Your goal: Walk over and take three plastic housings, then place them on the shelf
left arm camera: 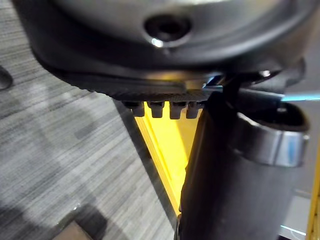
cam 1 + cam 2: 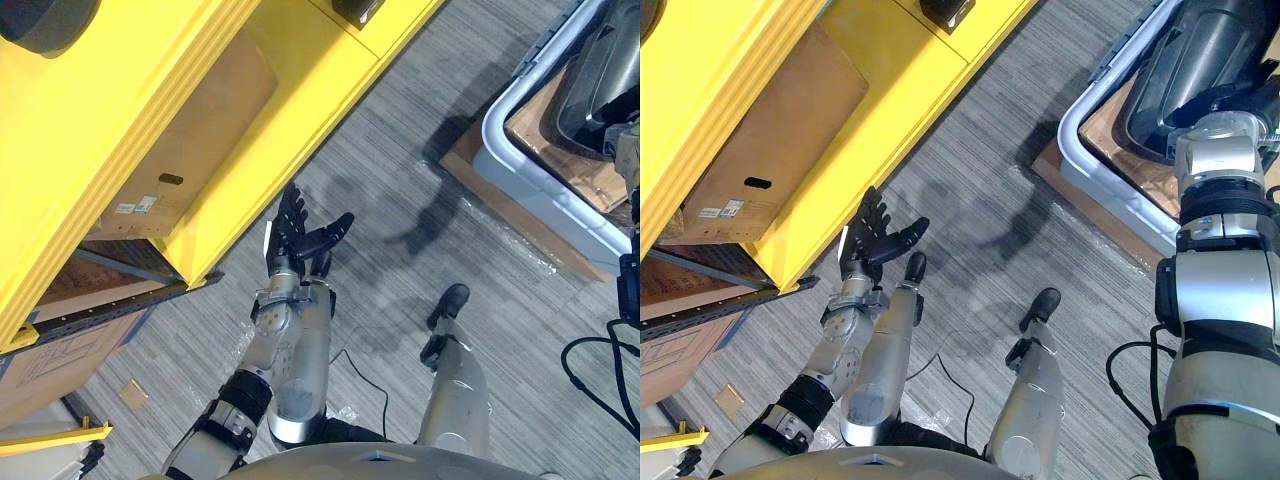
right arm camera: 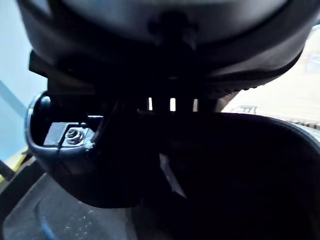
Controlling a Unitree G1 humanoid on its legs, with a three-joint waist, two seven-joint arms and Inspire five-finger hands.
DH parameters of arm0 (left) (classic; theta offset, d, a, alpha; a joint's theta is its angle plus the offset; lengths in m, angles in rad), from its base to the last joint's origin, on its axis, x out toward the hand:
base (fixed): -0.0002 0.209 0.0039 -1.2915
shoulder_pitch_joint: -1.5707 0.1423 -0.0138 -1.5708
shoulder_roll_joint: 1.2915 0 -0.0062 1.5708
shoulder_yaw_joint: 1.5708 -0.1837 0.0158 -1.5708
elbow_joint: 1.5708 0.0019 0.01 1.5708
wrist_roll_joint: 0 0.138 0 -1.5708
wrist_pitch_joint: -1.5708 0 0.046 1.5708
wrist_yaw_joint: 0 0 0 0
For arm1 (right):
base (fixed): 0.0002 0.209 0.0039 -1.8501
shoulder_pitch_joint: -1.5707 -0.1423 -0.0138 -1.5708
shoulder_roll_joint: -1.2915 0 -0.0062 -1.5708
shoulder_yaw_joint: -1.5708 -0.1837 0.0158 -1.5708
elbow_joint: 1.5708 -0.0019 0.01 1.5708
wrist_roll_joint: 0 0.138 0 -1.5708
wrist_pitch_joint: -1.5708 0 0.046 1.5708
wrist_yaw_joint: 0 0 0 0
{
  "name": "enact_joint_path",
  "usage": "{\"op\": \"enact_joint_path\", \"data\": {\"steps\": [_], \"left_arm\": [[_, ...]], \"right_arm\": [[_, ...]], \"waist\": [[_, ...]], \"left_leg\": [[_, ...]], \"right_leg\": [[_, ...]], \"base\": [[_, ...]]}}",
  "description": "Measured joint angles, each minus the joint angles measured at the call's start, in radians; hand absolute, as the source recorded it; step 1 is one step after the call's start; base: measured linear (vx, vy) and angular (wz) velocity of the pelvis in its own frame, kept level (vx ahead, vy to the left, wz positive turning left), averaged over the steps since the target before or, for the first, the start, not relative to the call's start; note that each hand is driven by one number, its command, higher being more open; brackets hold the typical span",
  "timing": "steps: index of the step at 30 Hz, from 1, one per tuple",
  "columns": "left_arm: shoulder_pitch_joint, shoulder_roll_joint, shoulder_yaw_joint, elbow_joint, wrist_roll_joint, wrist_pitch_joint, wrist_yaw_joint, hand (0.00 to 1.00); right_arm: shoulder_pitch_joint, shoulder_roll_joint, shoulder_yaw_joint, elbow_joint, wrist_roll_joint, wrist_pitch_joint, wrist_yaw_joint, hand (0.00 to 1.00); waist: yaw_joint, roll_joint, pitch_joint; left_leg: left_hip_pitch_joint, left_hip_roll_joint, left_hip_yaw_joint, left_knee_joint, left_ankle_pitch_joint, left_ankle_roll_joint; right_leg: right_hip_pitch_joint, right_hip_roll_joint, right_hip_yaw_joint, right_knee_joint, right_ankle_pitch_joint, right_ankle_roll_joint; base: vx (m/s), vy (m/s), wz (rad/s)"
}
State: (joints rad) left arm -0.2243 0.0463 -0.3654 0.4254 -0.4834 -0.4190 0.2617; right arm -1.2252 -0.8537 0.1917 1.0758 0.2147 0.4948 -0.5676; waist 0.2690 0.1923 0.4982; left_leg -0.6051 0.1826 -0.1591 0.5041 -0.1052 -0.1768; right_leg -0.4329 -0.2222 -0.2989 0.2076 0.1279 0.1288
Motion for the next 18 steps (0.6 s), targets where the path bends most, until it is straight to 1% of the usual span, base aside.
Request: {"op": "enact_joint_path", "data": {"steps": [1, 2, 4, 5, 6, 7, 8, 9, 11, 12, 15, 17, 18], "left_arm": [[0.001, 0.007, 0.000, -0.003, -0.008, -0.001, -0.001, 1.00], [0.001, 0.010, -0.001, -0.003, -0.018, 0.000, -0.002, 1.00], [0.013, 0.017, 0.002, -0.004, -0.021, 0.000, -0.002, 1.00], [0.021, 0.023, 0.003, -0.007, -0.021, -0.001, -0.003, 1.00], [0.039, 0.039, 0.008, -0.016, -0.022, -0.001, -0.005, 1.00], [0.042, 0.057, 0.010, -0.019, -0.025, -0.001, -0.008, 1.00], [0.049, 0.066, 0.012, -0.019, -0.027, -0.001, -0.011, 1.00], [0.065, 0.083, 0.022, -0.019, -0.027, 0.000, -0.018, 1.00], [0.072, 0.106, 0.037, -0.020, -0.039, 0.000, -0.028, 1.00], [0.078, 0.121, 0.045, -0.022, -0.055, 0.000, -0.041, 1.00], [0.099, 0.145, 0.064, -0.038, -0.060, 0.000, -0.062, 1.00], [0.111, 0.160, 0.065, -0.052, -0.059, 0.000, -0.084, 1.00], [0.115, 0.172, 0.065, -0.073, -0.059, 0.000, -0.096, 1.00]], "right_arm": [[0.001, 0.010, -0.008, -0.001, -0.001, -0.006, -0.020, 0.00], [0.001, 0.012, -0.009, -0.002, -0.002, -0.011, -0.029, 0.00], [0.006, 0.014, -0.025, -0.001, -0.012, -0.052, -0.066, 0.00], [0.006, 0.017, -0.025, -0.001, -0.016, -0.059, -0.076, 0.00], [0.008, 0.029, -0.025, 0.001, -0.036, -0.068, -0.091, 0.00], [0.021, 0.031, -0.026, 0.005, -0.054, -0.070, -0.108, 0.00], [0.025, 0.031, -0.027, 0.011, -0.054, -0.072, -0.119, 0.00], [0.033, 0.031, -0.031, 0.021, -0.054, -0.081, -0.137, 0.00], [0.033, 0.031, -0.052, 0.033, -0.056, -0.099, -0.161, 0.00], [0.033, 0.030, -0.065, 0.034, -0.080, -0.118, -0.174, 0.00], [0.032, 0.012, -0.062, 0.035, -0.137, -0.168, -0.207, 0.00], [0.032, -0.007, -0.061, 0.035, -0.161, -0.181, -0.207, 0.00], [0.031, -0.018, -0.060, 0.034, -0.171, -0.185, -0.207, 0.00]], "waist": [[0.000, -0.009, -0.001], [-0.002, -0.012, -0.001], [-0.010, -0.022, -0.001], [-0.015, -0.027, -0.002], [-0.028, -0.043, -0.001], [-0.033, -0.062, -0.003], [-0.036, -0.070, -0.003], [-0.046, -0.087, -0.002], [-0.063, -0.105, -0.003], [-0.074, -0.113, -0.003], [-0.084, -0.129, -0.005], [-0.085, -0.136, -0.005], [-0.089, -0.146, -0.005]], "left_leg": [[0.005, 0.002, 0.005, 0.000, 0.000, 0.000], [0.007, 0.002, 0.007, 0.000, 0.000, 0.000], [0.022, 0.003, 0.009, -0.001, 0.000, 0.000], [0.026, 0.003, 0.009, -0.001, 0.000, 0.000], [0.034, 0.004, 0.009, -0.003, 0.000, 0.000], [0.042, 0.005, 0.012, -0.005, 0.000, 0.001], [0.045, 0.005, 0.012, -0.005, 0.000, 0.001], [0.051, 0.005, 0.012, -0.005, 0.000, 0.001], [0.064, 0.006, 0.012, -0.006, 0.000, 0.001], [0.075, 0.008, 0.014, -0.009, 0.000, 0.001], [0.107, 0.019, 0.026, -0.025, 0.001, 0.000], [0.125, 0.023, 0.028, -0.037, 0.002, -0.002], [0.138, 0.025, 0.031, -0.053, 0.006, -0.003]], "right_leg": [[0.001, 0.000, 0.003, 0.000, -0.001, -0.001], [0.002, 0.000, 0.004, 0.000, -0.001, -0.001], [0.017, 0.000, 0.004, -0.002, -0.001, -0.001], [0.021, 0.000, 0.004, -0.002, -0.001, -0.001], [0.031, 0.001, 0.003, -0.006, -0.001, -0.001], [0.040, 0.002, 0.004, -0.014, 0.000, -0.001], [0.045, 0.004, 0.003, -0.019, 0.002, 0.001], [0.053, 0.004, 0.003, -0.021, 0.003, 0.002], [0.071, 0.006, 0.003, -0.032, 0.008, 0.004], [0.087, 0.010, 0.003, -0.047, 0.014, 0.004], [0.126, 0.024, 0.004, -0.094, 0.029, 0.003], [0.145, 0.030, 0.004, -0.115, 0.036, 0.002], [0.157, 0.033, 0.005, -0.128, 0.040, 0.003]], "base": [[-0.03, 0.008, -0.08], [-0.03, 0.008, -0.06], [-0.02, 0.005, -0.01], [0.00, 0.000, 0.00], [0.00, 0.000, 0.00], [0.00, 0.000, 0.00], [0.00, 0.000, 0.00], [0.00, 0.000, 0.00], [0.00, 0.000, 0.00], [0.00, 0.000, 0.00], [0.00, -0.003, -0.10], [0.00, -0.015, -0.06], [0.03, -0.029, -0.04]]}}
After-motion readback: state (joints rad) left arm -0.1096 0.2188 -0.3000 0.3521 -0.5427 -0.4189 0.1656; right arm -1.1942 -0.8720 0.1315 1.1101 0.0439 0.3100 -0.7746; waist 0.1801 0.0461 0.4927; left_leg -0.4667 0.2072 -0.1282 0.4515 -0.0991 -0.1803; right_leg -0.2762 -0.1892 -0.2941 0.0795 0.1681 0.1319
